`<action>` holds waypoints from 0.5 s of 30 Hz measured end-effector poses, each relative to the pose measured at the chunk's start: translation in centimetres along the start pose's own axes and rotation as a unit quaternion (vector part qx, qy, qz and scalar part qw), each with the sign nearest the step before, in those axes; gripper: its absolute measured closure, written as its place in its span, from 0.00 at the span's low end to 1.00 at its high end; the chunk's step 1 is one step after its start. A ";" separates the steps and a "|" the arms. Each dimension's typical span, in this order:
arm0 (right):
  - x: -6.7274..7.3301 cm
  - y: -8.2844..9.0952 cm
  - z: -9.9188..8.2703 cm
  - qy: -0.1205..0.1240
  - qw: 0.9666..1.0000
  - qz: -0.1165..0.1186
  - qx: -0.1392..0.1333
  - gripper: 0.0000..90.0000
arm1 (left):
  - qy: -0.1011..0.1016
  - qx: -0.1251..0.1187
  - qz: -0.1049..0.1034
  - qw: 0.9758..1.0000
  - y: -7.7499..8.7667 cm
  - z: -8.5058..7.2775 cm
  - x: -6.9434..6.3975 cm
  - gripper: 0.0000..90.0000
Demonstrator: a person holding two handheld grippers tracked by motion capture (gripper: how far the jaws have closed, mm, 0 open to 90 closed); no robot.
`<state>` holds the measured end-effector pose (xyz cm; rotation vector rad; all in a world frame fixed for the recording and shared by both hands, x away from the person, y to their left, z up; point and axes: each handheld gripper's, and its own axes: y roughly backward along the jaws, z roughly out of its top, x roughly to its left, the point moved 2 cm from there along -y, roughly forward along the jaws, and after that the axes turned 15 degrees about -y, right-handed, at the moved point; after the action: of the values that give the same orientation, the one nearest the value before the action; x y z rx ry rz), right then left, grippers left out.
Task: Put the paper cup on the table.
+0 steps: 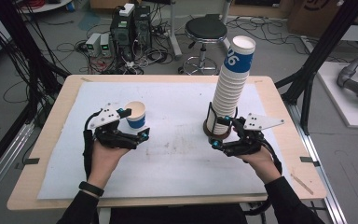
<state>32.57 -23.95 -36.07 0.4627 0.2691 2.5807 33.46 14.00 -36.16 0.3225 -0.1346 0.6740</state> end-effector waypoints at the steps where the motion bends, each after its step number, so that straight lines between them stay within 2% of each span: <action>1: 0.0 0.0 0.0 -0.004 1.000 0.000 0.002 0.23 | 0.000 0.002 -0.005 1.000 -0.2 0.1 -0.1 0.02; 6: -0.1 0.1 -0.1 -0.001 1.000 -0.003 0.002 0.23 | -0.002 -0.003 -0.020 1.000 -0.6 0.5 -0.6 0.02; 15: -0.3 0.4 -0.2 -0.003 1.000 -0.006 0.001 0.23 | -0.003 -0.005 -0.032 0.999 -0.8 0.7 -1.0 0.02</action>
<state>32.55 -24.43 -36.18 0.4683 0.2724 2.5667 33.17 12.51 -35.90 0.3173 -0.1341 0.6092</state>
